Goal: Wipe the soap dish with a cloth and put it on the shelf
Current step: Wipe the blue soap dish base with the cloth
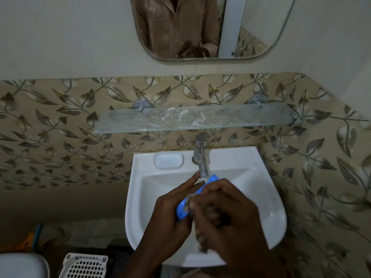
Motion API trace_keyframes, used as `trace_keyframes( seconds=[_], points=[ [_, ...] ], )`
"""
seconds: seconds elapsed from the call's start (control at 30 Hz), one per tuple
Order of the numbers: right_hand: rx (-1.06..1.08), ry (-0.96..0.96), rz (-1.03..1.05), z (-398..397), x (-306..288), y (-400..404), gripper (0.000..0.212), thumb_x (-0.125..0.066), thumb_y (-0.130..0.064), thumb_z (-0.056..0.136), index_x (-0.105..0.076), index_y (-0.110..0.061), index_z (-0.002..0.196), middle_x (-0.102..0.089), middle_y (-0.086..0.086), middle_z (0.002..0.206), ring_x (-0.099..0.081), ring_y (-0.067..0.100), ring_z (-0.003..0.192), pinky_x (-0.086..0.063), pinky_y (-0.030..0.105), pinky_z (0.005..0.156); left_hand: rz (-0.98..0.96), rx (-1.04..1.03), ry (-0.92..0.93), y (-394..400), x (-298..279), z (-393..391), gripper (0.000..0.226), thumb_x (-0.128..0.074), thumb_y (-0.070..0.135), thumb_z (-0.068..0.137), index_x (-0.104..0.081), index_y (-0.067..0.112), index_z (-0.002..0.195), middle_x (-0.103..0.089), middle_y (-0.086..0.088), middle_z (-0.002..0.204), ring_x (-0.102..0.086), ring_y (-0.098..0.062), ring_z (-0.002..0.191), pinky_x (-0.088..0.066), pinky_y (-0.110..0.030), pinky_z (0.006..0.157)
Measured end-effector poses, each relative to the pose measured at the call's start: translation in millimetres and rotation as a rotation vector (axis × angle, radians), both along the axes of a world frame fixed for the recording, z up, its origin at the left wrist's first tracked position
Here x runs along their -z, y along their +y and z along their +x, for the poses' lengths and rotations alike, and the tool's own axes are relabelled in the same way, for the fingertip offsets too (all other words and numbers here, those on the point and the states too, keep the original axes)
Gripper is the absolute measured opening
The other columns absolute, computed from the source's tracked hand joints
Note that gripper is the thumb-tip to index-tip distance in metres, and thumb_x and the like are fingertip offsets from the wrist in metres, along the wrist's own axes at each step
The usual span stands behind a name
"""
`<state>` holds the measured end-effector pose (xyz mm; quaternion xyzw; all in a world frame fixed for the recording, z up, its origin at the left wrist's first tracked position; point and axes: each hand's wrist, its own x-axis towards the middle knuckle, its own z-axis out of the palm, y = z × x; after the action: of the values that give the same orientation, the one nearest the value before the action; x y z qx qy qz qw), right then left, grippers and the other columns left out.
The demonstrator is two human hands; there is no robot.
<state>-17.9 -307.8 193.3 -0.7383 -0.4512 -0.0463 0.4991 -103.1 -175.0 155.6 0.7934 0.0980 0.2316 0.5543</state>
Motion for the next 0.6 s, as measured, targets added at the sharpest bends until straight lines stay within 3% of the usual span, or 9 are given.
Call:
trace_keyframes(
  seconds=[0.07,0.17,0.27,0.33,0.47,0.5,0.6],
  points=[
    [0.096,0.010,-0.003,23,1,-2,0.007,-0.073,-0.018,0.080,-0.075,-0.013,0.084,-0.066,-0.001,0.085,-0.064,0.002,0.079,-0.056,0.019,0.073,-0.028,-0.016,0.006,0,4,-1,0.059,-0.058,0.001,0.091,-0.056,0.029,0.143,-0.056,0.011,0.149,-0.060,-0.013,0.131,-0.056,-0.048,0.100],
    [0.164,-0.009,-0.019,33,0,-3,0.018,-0.066,-0.027,0.081,-0.074,-0.011,0.084,-0.065,-0.001,0.082,-0.063,0.002,0.075,-0.057,0.024,0.070,-0.033,-0.024,-0.012,-1,7,-2,0.060,-0.057,0.009,0.091,-0.055,0.041,0.141,-0.053,0.011,0.151,-0.060,-0.015,0.130,-0.059,-0.049,0.093],
    [0.016,0.091,0.002,3,5,1,0.006,-0.072,-0.017,0.084,-0.074,-0.012,0.087,-0.063,0.001,0.088,-0.067,0.010,0.074,-0.057,0.029,0.068,-0.019,-0.026,-0.019,-1,6,0,0.059,-0.057,0.007,0.094,-0.054,0.042,0.142,-0.055,0.005,0.151,-0.059,-0.015,0.132,-0.053,-0.052,0.103],
    [-0.045,0.123,-0.001,-4,5,1,0.005,-0.072,-0.017,0.085,-0.073,-0.014,0.089,-0.064,0.001,0.088,-0.067,0.009,0.076,-0.056,0.026,0.072,-0.018,-0.014,-0.028,0,6,0,0.059,-0.058,0.005,0.094,-0.054,0.038,0.143,-0.053,0.005,0.153,-0.056,-0.015,0.135,-0.051,-0.053,0.105],
    [0.173,0.109,-0.046,41,3,-5,0.008,-0.067,-0.028,0.085,-0.072,-0.021,0.085,-0.064,-0.006,0.085,-0.063,0.001,0.079,-0.053,0.012,0.074,-0.033,0.004,-0.061,-1,7,-5,0.056,-0.058,0.001,0.094,-0.056,0.030,0.142,-0.043,0.012,0.159,-0.052,-0.017,0.139,-0.056,-0.054,0.098],
    [0.202,0.154,-0.047,48,1,-6,0.002,-0.069,-0.024,0.085,-0.071,-0.024,0.085,-0.065,-0.006,0.083,-0.064,0.002,0.079,-0.053,0.012,0.073,-0.046,0.009,-0.078,-1,6,-5,0.055,-0.058,0.002,0.094,-0.057,0.030,0.142,-0.042,0.013,0.160,-0.051,-0.017,0.139,-0.057,-0.053,0.096],
    [0.198,0.337,0.025,49,5,-10,0.015,-0.073,-0.006,0.085,-0.073,-0.021,0.083,-0.069,0.001,0.081,-0.070,0.008,0.068,-0.057,0.015,0.058,-0.059,0.020,-0.107,0,-1,-7,0.047,-0.059,0.013,0.096,-0.059,0.033,0.139,-0.040,0.014,0.160,-0.051,-0.018,0.140,-0.060,-0.047,0.091]
  ],
)
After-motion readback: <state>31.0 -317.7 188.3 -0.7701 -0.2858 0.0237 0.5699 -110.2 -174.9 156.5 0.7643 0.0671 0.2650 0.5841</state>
